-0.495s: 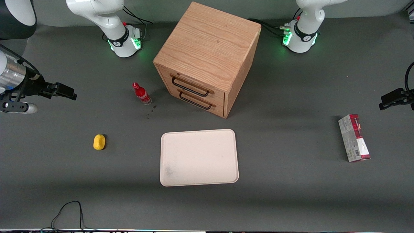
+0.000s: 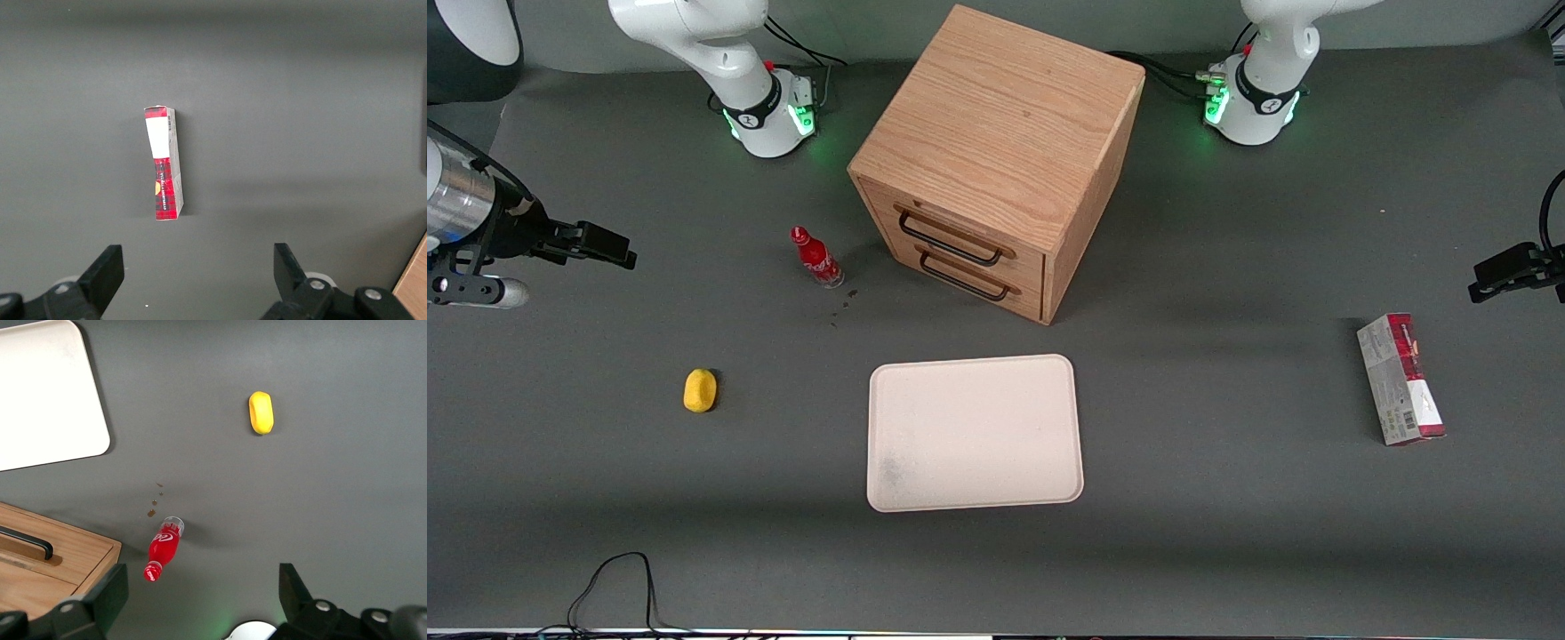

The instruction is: Place coke bottle on tray

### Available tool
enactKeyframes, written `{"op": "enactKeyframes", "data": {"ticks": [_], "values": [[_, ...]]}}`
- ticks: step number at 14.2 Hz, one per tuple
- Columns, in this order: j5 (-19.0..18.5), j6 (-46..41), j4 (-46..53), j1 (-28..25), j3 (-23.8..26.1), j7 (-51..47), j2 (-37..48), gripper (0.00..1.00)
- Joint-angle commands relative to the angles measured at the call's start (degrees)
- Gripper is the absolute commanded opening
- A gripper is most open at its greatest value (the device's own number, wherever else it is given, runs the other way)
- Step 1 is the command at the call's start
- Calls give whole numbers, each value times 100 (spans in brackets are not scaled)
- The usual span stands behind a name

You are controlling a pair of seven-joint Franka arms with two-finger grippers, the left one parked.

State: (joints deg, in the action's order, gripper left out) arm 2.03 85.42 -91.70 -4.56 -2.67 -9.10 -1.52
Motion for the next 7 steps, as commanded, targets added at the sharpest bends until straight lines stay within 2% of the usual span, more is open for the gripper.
{"op": "enactKeyframes", "data": {"ticks": [1, 7], "values": [[-71, -114, 117, 42, 30, 57, 20, 100], [-71, -114, 179, 78, 12, 66, 20, 100]]}}
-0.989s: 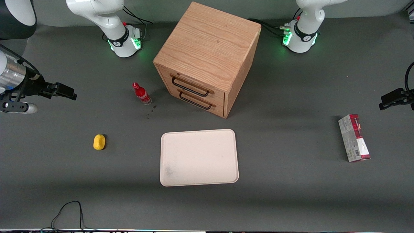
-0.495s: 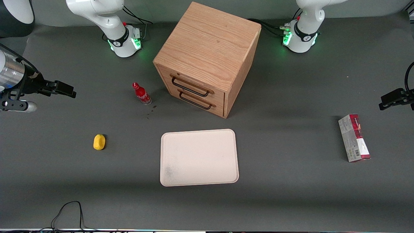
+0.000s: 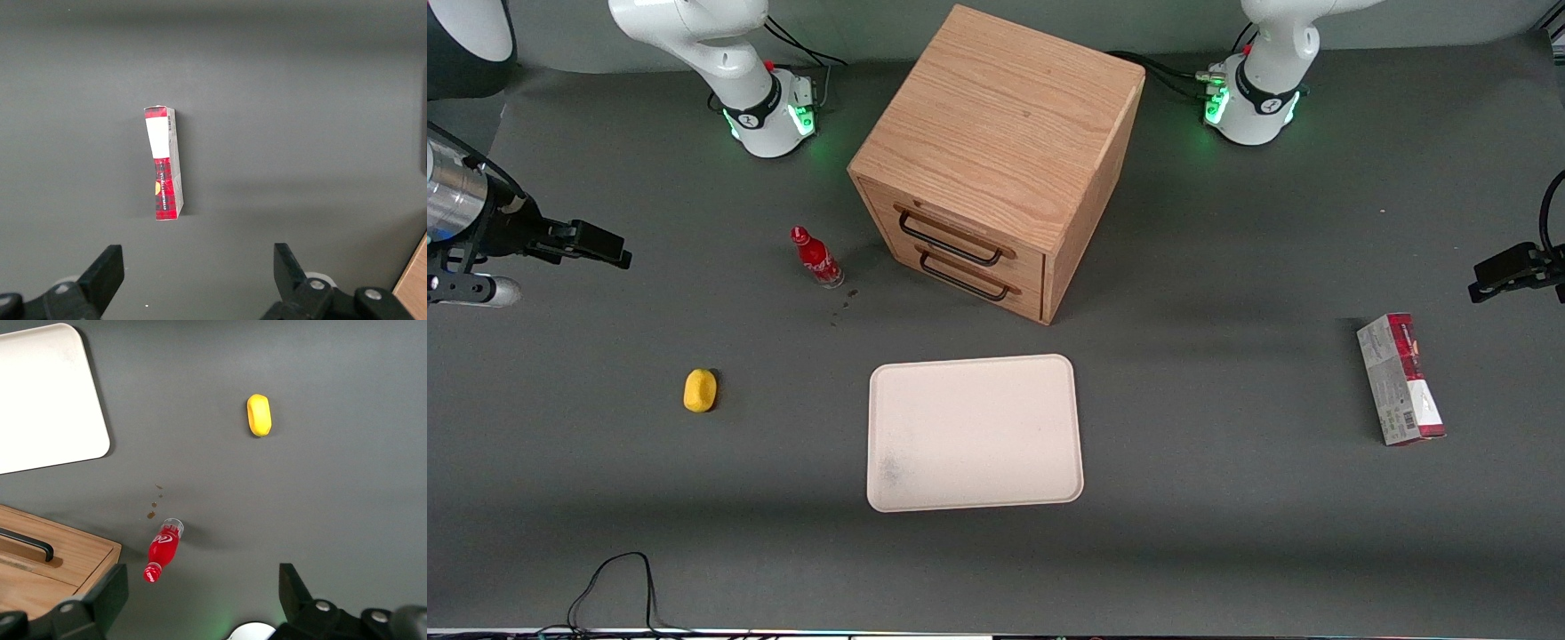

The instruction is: Place coke bottle on tray

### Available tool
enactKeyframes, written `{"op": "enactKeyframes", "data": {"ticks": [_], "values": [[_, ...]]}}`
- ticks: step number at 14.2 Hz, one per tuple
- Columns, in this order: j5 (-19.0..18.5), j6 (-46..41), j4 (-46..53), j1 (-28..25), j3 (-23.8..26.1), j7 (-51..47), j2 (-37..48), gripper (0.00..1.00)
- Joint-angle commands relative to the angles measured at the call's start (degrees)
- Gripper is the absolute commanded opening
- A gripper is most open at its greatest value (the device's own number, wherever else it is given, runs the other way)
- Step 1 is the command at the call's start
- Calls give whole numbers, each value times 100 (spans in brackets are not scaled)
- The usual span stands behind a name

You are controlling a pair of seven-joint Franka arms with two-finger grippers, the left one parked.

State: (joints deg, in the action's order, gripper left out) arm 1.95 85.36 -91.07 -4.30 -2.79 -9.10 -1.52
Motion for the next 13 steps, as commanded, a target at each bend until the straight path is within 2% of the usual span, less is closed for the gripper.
{"op": "enactKeyframes", "data": {"ticks": [1, 6, 13], "values": [[-63, -134, 116, 43, 24, 57, 29, 100], [16, -266, 168, -62, 120, -178, 11, 100], [87, -275, 362, -255, 1060, -1515, -94, 100]]}}
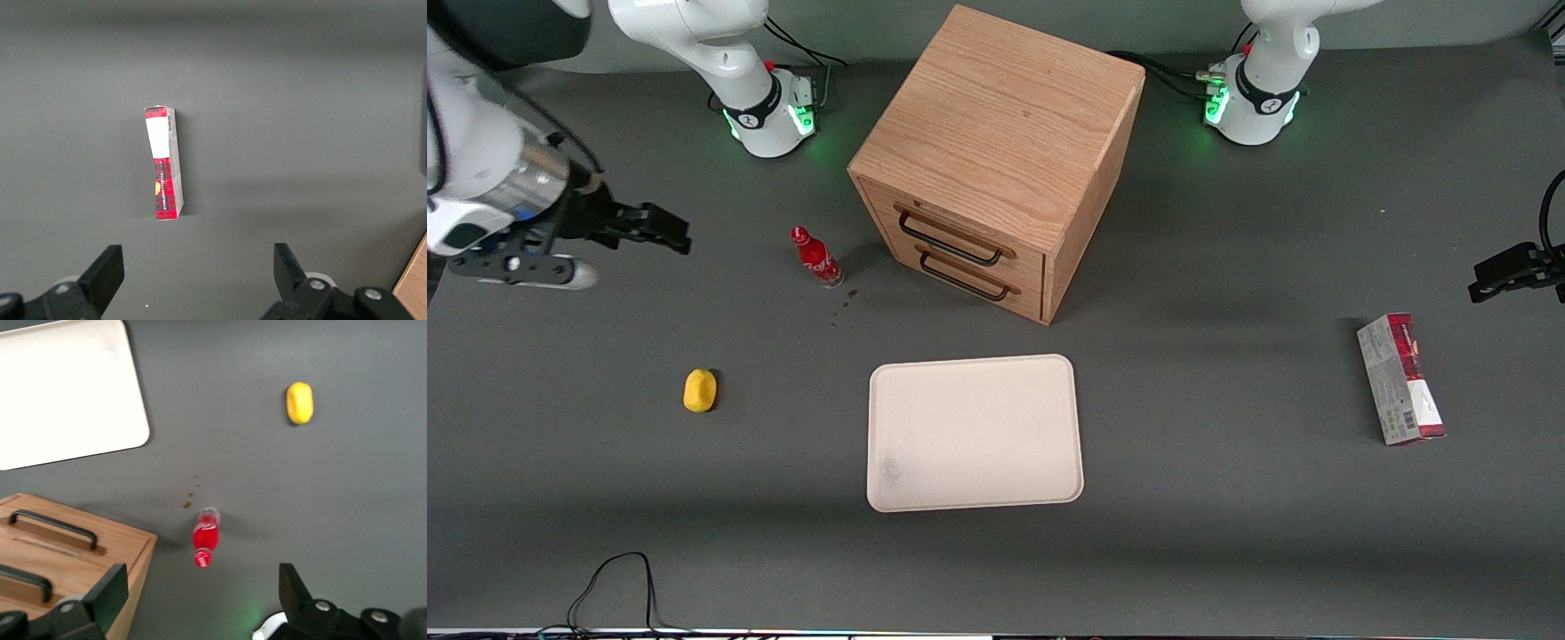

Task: Place coke bottle on tray
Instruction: 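Move the open right gripper down over the red Coca-Cola bottle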

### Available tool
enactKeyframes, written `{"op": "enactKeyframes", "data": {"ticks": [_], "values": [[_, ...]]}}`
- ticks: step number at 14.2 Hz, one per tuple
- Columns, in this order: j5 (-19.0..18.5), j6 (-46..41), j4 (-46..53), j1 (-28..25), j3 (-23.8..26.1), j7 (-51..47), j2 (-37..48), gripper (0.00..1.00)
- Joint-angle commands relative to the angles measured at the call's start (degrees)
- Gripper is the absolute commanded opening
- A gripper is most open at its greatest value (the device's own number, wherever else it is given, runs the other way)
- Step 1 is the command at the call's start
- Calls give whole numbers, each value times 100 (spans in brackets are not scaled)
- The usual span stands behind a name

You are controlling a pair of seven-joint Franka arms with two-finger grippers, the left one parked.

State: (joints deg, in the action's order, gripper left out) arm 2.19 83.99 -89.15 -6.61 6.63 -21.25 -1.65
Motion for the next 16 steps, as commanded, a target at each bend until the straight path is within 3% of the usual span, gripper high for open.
{"op": "enactKeyframes", "data": {"ticks": [1, 5, 7, 12, 16], "values": [[62, -163, 153, -103, 128, -345, -72, 100], [62, -348, -268, -288, 128, -547, 155, 100], [62, -235, -934, -288, 128, -521, 593, 100], [71, 1011, -3025, -489, 102, -204, 1790, 100], [71, 2137, -3951, -780, 40, -204, 1792, 100]]}}
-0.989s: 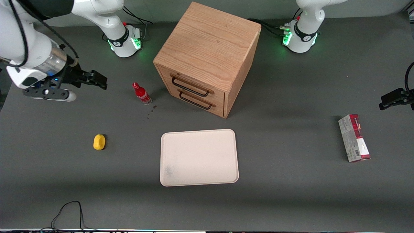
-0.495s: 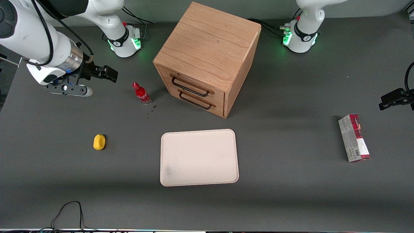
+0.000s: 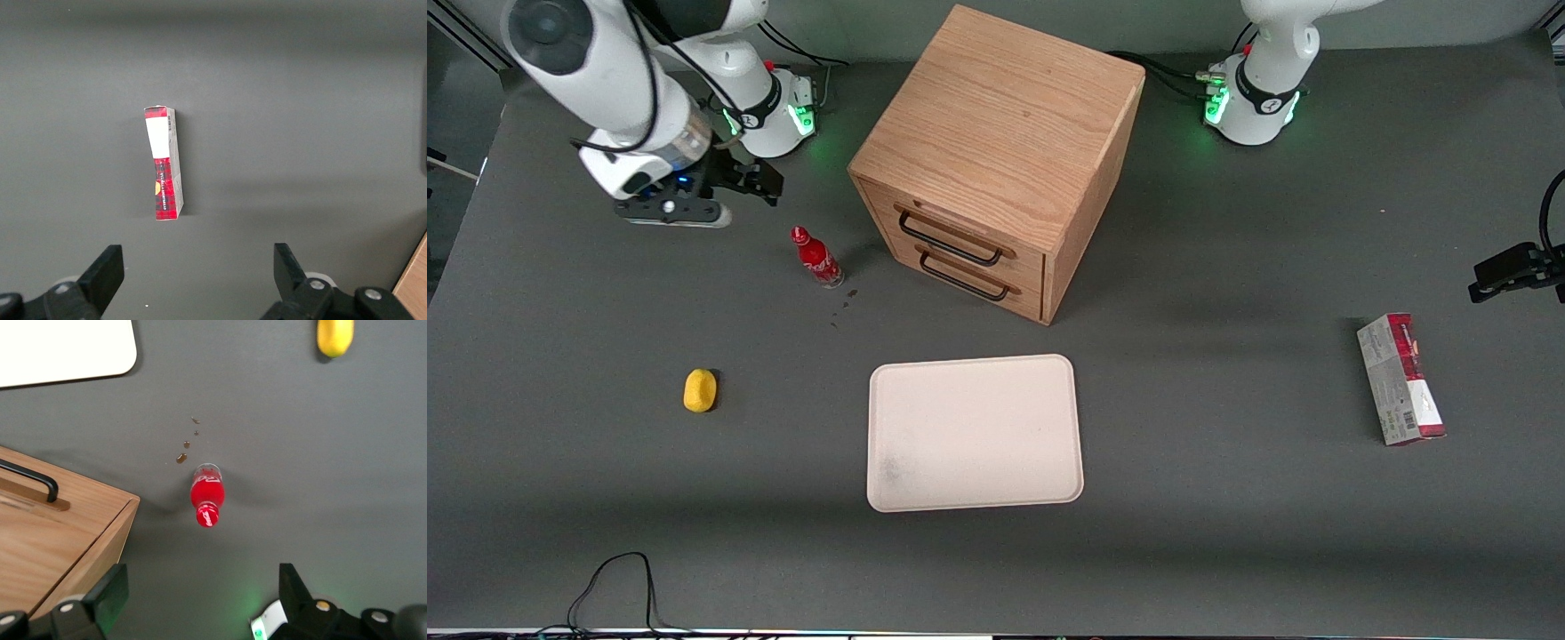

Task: Place coke bottle on tray
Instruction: 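Move the open right gripper down over the red Coca-Cola bottle, then close the right gripper around the bottle's neck and lift it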

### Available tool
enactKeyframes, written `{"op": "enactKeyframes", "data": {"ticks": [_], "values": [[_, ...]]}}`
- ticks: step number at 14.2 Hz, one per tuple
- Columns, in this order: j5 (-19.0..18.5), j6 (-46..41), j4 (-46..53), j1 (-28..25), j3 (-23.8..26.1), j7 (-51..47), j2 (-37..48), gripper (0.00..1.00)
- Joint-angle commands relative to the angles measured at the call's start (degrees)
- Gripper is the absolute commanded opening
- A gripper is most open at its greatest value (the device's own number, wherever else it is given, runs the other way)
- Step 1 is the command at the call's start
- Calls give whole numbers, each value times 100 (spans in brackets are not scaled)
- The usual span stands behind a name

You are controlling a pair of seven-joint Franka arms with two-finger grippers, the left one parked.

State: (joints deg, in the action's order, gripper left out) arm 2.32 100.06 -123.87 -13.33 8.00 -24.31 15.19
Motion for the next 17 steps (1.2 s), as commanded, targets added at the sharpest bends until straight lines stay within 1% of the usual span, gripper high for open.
{"op": "enactKeyframes", "data": {"ticks": [1, 5, 10, 13, 15, 17], "values": [[58, 715, -567, -109, -97, 101, 3, 100], [67, 1348, -918, -109, -97, 101, -227, 100], [67, 1902, -1261, -109, -105, 101, -482, 100], [58, 2157, -1586, -117, -105, 101, -464, 100], [67, 2368, -1841, -249, -105, 101, -421, 100], [67, 2439, -1930, -267, -105, 93, -385, 100]]}}
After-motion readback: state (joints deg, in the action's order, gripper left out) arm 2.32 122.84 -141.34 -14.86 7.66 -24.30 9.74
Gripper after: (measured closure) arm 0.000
